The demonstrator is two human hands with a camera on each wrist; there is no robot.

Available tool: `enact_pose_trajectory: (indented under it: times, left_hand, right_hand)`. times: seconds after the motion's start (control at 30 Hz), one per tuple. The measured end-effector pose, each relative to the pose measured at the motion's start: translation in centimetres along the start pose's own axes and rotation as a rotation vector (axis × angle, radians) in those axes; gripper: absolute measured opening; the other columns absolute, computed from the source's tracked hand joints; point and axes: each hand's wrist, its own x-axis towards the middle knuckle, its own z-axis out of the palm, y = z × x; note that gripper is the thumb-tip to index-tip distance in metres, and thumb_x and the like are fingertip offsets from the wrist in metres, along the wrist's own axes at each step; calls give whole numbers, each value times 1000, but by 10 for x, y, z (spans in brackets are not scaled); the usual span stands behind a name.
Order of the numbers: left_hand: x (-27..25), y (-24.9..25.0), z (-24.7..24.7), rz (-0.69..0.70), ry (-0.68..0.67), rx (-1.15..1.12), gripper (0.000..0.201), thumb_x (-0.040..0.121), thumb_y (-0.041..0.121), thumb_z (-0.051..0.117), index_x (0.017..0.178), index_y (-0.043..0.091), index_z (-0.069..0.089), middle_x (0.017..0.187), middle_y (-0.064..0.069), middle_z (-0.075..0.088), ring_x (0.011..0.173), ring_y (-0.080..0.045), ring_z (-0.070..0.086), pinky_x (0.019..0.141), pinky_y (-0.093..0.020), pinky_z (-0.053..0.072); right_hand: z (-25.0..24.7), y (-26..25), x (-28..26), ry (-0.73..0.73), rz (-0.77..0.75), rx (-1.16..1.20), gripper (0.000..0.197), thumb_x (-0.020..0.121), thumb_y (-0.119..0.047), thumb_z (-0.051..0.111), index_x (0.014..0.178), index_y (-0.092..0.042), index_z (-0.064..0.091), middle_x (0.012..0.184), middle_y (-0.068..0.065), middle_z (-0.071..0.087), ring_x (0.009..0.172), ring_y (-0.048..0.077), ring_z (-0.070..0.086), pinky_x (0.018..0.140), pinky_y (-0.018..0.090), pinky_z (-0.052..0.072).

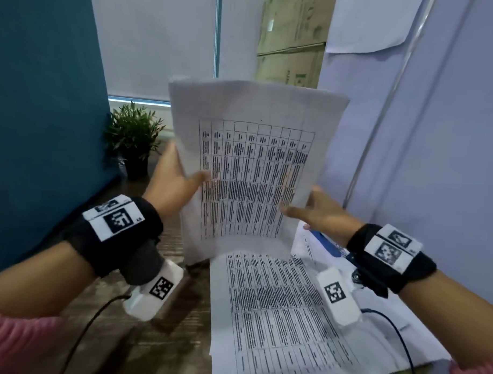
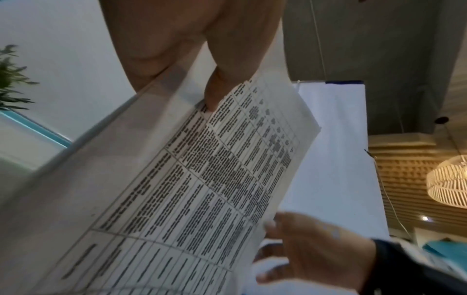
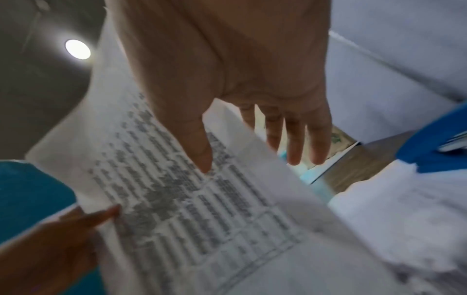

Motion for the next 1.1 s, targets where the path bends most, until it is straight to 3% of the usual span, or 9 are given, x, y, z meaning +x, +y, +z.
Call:
enact_pose_trajectory:
  times: [0.1, 0.17, 0.23, 0.4, 0.57, 0.73, 0.87, 1.03, 1.1]
  left_hand:
    - [12, 6, -8, 2, 72, -23, 50, 84, -6, 60, 125, 15, 41, 109, 13, 58, 102, -3, 58, 84, -18, 50]
    - [17, 8, -19, 22, 115, -10, 54, 84, -7, 60, 131, 12, 39, 115, 9, 58, 100, 0, 59, 79, -13, 51]
    - [18, 9, -31, 47, 155, 3, 57, 84, -8, 61, 133, 12, 39, 115, 9, 59, 100, 0, 58, 77, -13, 50]
    - [19, -2, -70, 15, 272, 13, 49, 83, -8, 62, 124, 10, 45, 120, 2, 60, 110, -11, 59, 93, -31, 48]
    - [15, -30, -102, -76, 406, 40, 51, 81, -3, 64, 127, 9, 48, 122, 1, 60, 107, -11, 58, 92, -29, 46]
    - [8, -39, -110, -141, 449, 93, 28, 87, 8, 63, 94, 31, 49, 131, -10, 51, 103, -9, 47, 96, -28, 39]
    - [0, -31, -106, -104, 454, 84, 50, 85, -3, 61, 129, 10, 40, 119, 1, 46, 105, -11, 47, 93, -29, 40]
    - [-6, -26, -104, -130, 387, 65, 60, 84, -5, 62, 136, 9, 36, 132, -5, 51, 115, -18, 50, 100, -44, 42]
    - [-8, -22, -101, -135, 374, 48, 59, 84, -6, 61, 136, 10, 36, 133, -5, 51, 117, -19, 50, 101, -45, 42]
  right_hand:
    - [-13, 24, 1, -12, 126, -209, 38, 81, -22, 72, 112, -10, 52, 97, -4, 60, 87, 3, 62, 69, 14, 50]
    - [-16, 39, -2, -146, 293, -436, 54, 78, -32, 74, 123, -13, 49, 104, 4, 54, 82, 16, 58, 63, 27, 54]
    - [-14, 55, -9, -306, 429, -615, 67, 76, -44, 73, 129, -15, 45, 104, 1, 49, 83, 16, 55, 53, 20, 52]
    - [1, 59, -21, -320, 427, -797, 79, 73, -54, 70, 129, -8, 40, 99, -1, 53, 76, 13, 52, 52, 19, 37]
    - [1, 53, -14, -298, 488, -812, 73, 74, -42, 76, 128, -2, 47, 126, 12, 59, 112, 24, 59, 89, 29, 48]
    - [2, 58, -10, -279, 599, -664, 68, 68, -30, 83, 119, 3, 52, 70, 5, 57, 60, 15, 53, 57, 25, 45]
    - [6, 59, -8, -228, 636, -637, 44, 64, -27, 86, 70, -10, 46, 64, 3, 49, 57, 16, 47, 55, 26, 42]
    - [10, 57, -7, -200, 681, -596, 40, 65, -14, 85, 65, -9, 45, 36, 1, 54, 46, 15, 53, 55, 28, 47]
    - [11, 55, -6, -195, 675, -635, 41, 66, -15, 85, 66, -10, 43, 51, 4, 55, 55, 16, 54, 58, 28, 45]
